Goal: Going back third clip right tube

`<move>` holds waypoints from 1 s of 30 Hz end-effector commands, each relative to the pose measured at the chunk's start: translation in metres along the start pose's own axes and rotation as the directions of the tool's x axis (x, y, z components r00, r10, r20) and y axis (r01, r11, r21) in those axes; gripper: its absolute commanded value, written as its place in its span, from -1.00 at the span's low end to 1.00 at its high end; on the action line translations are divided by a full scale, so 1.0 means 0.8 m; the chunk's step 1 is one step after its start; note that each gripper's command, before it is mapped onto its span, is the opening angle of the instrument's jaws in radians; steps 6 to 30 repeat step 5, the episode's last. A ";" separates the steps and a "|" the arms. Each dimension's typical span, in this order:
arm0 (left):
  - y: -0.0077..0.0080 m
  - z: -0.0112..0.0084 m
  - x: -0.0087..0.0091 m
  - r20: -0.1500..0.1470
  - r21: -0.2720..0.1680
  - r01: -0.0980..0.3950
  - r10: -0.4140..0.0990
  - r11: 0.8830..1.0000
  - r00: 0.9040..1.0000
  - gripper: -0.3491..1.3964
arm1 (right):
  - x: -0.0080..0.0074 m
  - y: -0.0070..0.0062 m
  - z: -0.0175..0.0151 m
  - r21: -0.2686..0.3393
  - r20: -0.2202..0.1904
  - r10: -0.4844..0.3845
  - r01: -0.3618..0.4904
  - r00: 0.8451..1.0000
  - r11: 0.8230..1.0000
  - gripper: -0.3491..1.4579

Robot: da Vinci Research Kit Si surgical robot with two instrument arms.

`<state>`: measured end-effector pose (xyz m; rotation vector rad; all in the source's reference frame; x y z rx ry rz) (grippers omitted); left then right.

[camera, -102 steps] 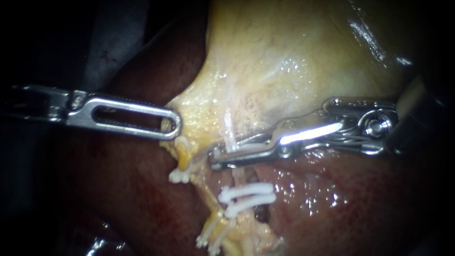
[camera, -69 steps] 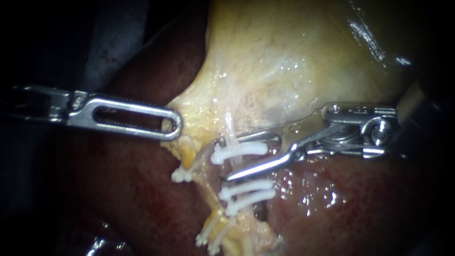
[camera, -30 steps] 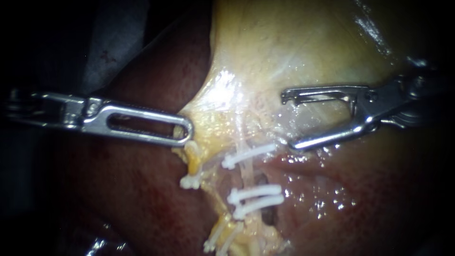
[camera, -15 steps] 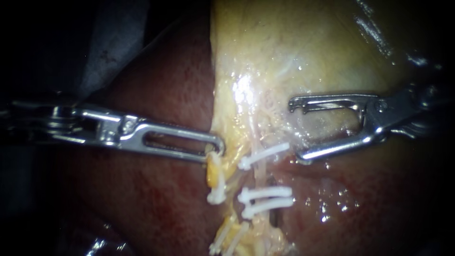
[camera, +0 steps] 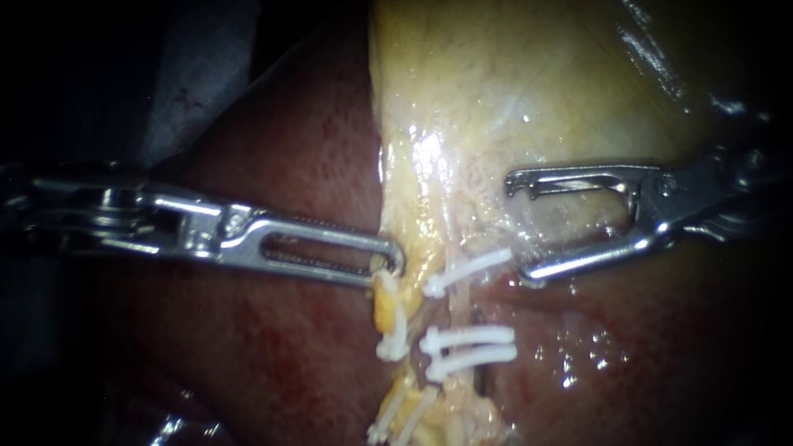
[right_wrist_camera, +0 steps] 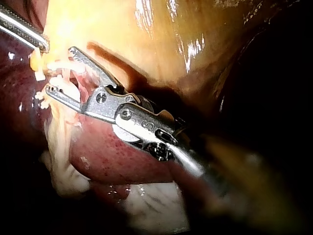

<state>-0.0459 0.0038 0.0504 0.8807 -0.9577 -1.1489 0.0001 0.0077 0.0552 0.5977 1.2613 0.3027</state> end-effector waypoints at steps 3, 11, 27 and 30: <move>0.0000 0.0000 0.0000 0.000 0.001 0.000 0.000 1.000 1.000 -1.00 | 0.0000 0.0000 0.0000 0.000 0.000 0.000 0.000 1.000 1.000 0.05; 0.0000 0.0000 0.0000 0.000 0.001 0.000 0.000 1.000 1.000 -1.00 | 0.0000 -0.0001 0.0000 0.000 0.000 0.000 0.000 1.000 1.000 0.05; 0.0000 0.0000 0.0000 0.000 0.001 0.000 0.000 1.000 1.000 -1.00 | 0.0000 -0.0001 0.0000 0.000 0.000 0.000 0.000 1.000 1.000 0.05; 0.0000 0.0000 0.0000 0.000 0.001 0.000 0.000 1.000 1.000 -1.00 | 0.0000 -0.0001 0.0000 0.000 0.000 0.000 0.000 1.000 1.000 0.05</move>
